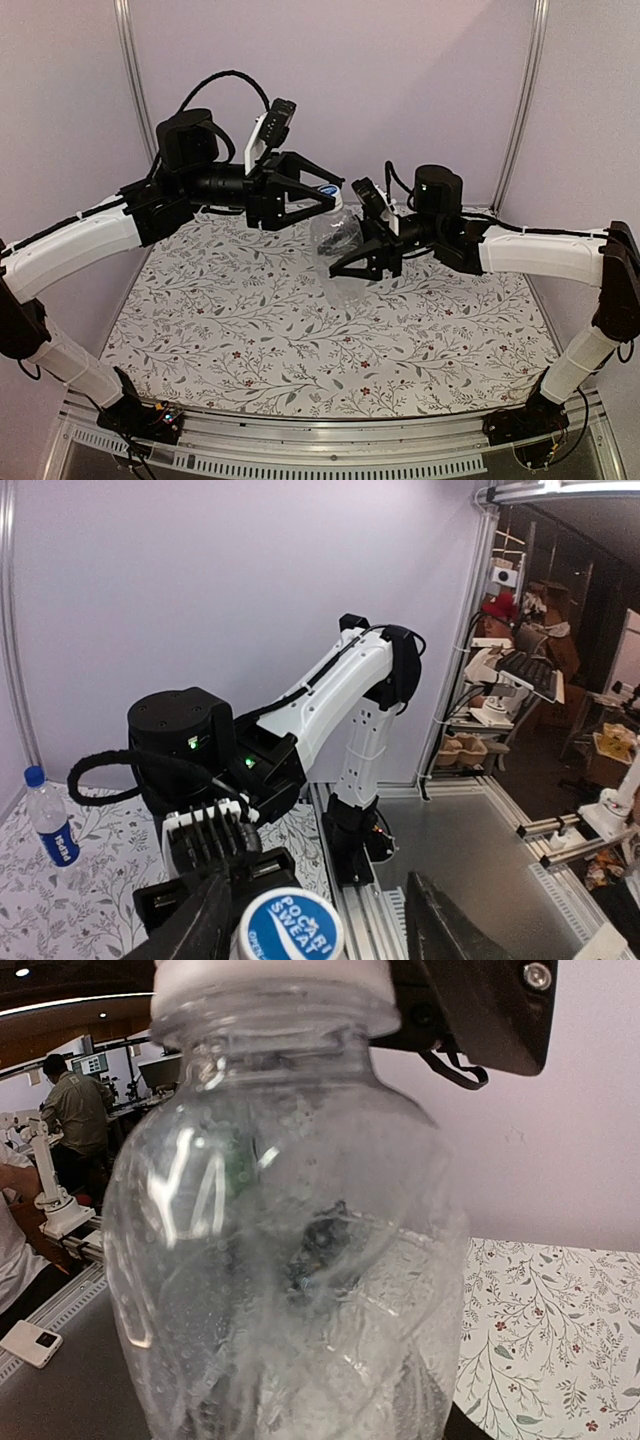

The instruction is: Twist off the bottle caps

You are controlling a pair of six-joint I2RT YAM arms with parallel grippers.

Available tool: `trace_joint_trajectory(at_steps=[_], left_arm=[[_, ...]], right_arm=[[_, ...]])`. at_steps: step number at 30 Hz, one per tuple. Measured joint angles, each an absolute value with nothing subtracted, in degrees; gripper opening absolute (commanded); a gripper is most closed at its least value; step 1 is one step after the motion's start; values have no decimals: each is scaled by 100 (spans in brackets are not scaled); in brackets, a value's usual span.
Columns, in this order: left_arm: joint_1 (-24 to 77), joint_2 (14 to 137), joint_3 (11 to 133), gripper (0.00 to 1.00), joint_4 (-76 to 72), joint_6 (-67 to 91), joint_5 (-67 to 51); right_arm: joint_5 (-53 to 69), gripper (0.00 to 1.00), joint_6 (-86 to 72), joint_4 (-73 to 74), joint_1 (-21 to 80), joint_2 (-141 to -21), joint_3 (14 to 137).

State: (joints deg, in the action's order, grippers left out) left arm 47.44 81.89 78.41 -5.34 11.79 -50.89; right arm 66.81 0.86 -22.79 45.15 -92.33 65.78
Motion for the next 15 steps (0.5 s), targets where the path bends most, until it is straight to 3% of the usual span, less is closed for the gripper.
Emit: trace_joint_trajectory(at_steps=[15], left_arm=[[4720, 8208, 7822, 23, -622, 1140, -4963]], right_arm=[[6514, 45, 89, -2276, 4541, -9233, 6589]])
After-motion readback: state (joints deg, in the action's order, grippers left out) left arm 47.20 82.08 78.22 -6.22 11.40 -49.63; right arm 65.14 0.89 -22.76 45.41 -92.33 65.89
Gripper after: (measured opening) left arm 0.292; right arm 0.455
